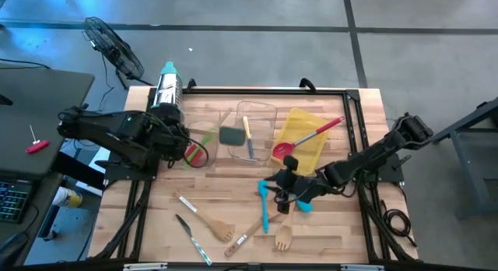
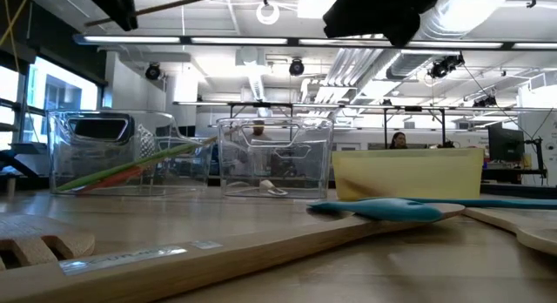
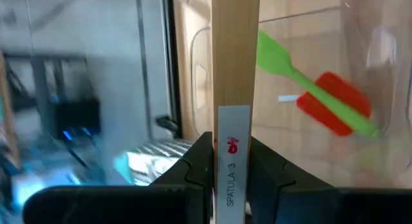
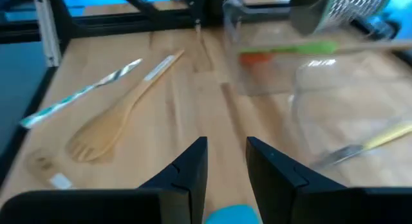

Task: Pick & Place Kitchen Items
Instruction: Put the gray spatula into the left transparent bin

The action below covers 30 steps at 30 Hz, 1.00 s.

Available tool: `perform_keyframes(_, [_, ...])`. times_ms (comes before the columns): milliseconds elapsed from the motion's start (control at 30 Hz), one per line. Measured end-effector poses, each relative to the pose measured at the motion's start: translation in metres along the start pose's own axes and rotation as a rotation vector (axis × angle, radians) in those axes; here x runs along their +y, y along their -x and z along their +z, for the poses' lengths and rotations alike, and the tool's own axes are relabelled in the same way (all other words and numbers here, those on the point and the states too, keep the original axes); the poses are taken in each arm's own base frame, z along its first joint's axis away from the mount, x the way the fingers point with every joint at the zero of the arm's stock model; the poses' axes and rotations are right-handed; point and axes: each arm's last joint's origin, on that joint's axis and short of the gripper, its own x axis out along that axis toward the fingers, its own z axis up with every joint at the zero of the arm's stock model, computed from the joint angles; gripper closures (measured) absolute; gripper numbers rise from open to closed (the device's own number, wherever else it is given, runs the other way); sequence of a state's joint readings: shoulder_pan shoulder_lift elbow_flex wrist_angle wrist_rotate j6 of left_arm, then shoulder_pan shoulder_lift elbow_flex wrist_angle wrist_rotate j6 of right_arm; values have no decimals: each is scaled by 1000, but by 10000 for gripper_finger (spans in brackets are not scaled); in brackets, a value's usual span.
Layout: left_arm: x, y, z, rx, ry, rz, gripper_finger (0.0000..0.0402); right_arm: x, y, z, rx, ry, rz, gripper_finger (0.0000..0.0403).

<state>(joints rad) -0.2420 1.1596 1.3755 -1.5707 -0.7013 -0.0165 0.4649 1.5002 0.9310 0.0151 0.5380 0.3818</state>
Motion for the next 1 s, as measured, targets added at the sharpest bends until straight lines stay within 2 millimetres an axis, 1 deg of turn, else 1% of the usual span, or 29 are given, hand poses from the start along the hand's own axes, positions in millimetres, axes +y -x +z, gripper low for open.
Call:
perform_keyframes(167, [5, 6, 7, -21, -260, 10, 348, 21, -10, -9, -52, -126, 70, 304])
perform_keyframes(333, [8, 7, 8, 1, -531, 94, 348, 49, -29, -24, -190, -210, 135, 304])
perform_keyframes(433, [10, 7, 8, 28, -673, 148, 348, 62, -41, -36, -267, -262, 161, 304])
perform_keyframes(533, [15, 5, 8, 76, -774, 202, 348, 69, -53, -49, -334, -314, 165, 304])
perform_keyframes(600, [21, 1, 6, 136, -807, 235, 348, 72, -60, -59, -367, -340, 161, 304])
perform_keyframes(667, [29, -3, 4, 201, -793, 274, 348, 75, -65, -67, -389, -359, 169, 304])
perform_keyframes(767, [39, -10, -1, 246, -749, 237, 348, 79, -74, -73, -399, -356, 168, 306])
perform_keyframes(900, [43, -15, -13, 270, -735, 195, 348, 84, -82, -66, -421, -322, 158, 315])
perform_keyframes(1000, [40, -15, -28, 247, -763, 143, 348, 86, -85, -59, -439, -292, 149, 322])
